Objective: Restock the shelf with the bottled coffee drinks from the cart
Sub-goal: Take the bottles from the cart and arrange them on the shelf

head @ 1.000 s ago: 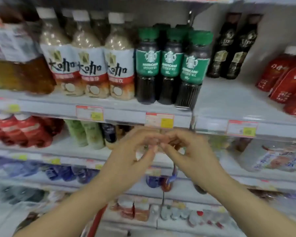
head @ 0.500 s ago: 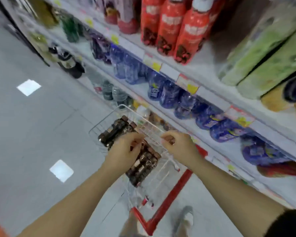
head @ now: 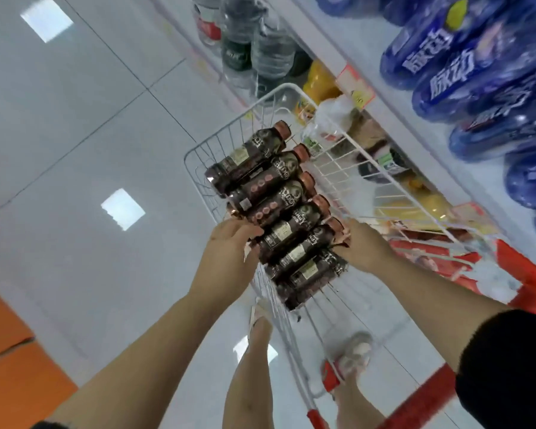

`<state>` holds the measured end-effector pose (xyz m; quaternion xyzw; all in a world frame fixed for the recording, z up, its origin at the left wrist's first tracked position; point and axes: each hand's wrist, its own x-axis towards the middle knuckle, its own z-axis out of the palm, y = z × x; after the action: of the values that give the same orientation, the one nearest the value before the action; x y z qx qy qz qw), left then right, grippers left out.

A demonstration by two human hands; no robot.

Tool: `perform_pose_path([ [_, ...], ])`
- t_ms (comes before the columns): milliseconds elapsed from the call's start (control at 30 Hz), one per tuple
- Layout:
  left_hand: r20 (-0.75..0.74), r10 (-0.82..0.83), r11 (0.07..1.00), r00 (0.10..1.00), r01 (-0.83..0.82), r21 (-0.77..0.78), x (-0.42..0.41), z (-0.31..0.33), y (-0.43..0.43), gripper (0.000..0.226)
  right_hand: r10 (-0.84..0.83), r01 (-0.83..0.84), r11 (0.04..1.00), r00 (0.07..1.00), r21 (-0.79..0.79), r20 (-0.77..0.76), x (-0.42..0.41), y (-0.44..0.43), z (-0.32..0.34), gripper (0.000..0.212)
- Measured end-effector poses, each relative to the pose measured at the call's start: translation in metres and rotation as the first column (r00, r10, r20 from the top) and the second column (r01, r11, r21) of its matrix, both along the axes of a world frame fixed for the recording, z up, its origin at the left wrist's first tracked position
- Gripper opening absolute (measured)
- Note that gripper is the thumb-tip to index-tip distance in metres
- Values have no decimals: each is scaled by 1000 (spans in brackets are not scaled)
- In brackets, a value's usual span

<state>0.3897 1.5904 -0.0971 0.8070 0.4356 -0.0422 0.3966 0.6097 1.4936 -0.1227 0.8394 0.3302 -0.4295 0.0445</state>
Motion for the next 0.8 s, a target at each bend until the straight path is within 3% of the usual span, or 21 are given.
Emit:
perform_pose_path([
  [133, 36, -103, 990, 994, 99, 100, -9, -32, -9, 29, -18, 5, 989, 996, -148, -87, 4, -5, -38, 51],
  [300, 19, -142, 980, 990, 138, 143, -7, -41, -10, 32, -90, 83, 989, 995, -125, -48, 18, -7, -50, 48],
  [433, 26, -143, 979, 989, 138, 148, -5, -42, -9, 34, -273, 292, 945, 952, 148, -139, 14, -13, -26, 25],
  [567, -44, -131, 981, 990, 136, 135, -1, -28, -10, 35, -80, 118, 912, 990, 392, -113, -10, -14, 19, 30],
  [633, 33, -154, 984, 988, 150, 100, 4, -16, -8, 42, 0, 65, 869, 991, 490, -131, -15, -10, 44, 35],
  [800, 245, -114, 954, 963, 175, -242, 24, 8, 3, 78, -60, 290, 744, 926, 602, -372, 0, 21, 94, 47],
])
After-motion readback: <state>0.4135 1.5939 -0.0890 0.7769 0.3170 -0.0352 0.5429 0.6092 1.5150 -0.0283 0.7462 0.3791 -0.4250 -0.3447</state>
